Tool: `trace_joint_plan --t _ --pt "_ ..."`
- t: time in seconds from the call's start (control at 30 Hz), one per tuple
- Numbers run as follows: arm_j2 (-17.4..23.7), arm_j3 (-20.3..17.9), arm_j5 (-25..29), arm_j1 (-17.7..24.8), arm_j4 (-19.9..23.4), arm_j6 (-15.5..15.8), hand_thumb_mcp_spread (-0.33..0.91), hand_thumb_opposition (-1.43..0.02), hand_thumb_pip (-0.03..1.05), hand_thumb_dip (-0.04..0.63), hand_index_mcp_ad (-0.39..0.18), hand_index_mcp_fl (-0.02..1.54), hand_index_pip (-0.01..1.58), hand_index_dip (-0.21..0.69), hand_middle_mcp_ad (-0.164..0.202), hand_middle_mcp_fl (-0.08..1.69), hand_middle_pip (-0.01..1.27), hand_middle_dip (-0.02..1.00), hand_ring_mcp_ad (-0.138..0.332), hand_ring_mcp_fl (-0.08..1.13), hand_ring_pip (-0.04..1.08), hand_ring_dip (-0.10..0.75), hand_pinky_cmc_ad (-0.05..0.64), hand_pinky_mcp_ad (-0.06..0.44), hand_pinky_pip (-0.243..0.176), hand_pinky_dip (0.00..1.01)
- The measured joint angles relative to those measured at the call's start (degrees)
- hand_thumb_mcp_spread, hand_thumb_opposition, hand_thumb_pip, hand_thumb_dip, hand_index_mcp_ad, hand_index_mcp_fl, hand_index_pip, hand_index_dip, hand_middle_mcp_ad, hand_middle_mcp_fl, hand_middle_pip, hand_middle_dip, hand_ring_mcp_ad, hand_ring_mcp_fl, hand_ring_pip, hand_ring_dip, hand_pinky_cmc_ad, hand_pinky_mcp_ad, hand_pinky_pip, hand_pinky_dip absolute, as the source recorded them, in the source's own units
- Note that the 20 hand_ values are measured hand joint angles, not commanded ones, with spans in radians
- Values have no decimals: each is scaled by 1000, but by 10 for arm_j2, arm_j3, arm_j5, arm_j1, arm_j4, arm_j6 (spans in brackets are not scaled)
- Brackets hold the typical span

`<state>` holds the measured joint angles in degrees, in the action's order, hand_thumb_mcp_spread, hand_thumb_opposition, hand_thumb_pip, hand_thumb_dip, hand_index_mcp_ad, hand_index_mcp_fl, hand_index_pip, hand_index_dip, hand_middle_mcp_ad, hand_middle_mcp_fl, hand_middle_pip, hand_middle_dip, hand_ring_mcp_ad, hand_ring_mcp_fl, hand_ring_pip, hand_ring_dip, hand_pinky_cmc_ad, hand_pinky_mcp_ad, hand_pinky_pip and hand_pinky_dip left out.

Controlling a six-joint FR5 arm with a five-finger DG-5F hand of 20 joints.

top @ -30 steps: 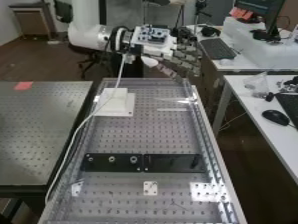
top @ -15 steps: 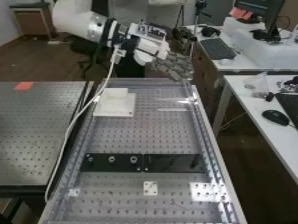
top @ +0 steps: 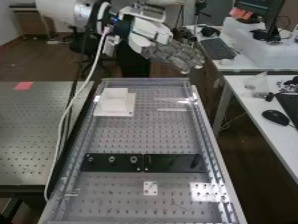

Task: Grab the chopstick and place it in the clear container

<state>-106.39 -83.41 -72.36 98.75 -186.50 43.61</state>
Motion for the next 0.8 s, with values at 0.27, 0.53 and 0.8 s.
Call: trace_joint_plan --t 0.27,0.53,0.8 --pt "13 21 -44 -36 1 -3 194 -696 347 0 -51 24 16 108 113 -63 87 75 220 12 0 -33 511 298 -239 133" --pt "27 16 -105 -70 22 -31 194 -696 344 0 -40 23 19 93 117 -63 89 75 218 12 2 -33 543 298 -239 133" --pt "30 11 -106 -68 40 -38 194 -696 342 0 -44 23 24 87 119 -63 89 68 222 12 0 -33 541 298 -239 133"
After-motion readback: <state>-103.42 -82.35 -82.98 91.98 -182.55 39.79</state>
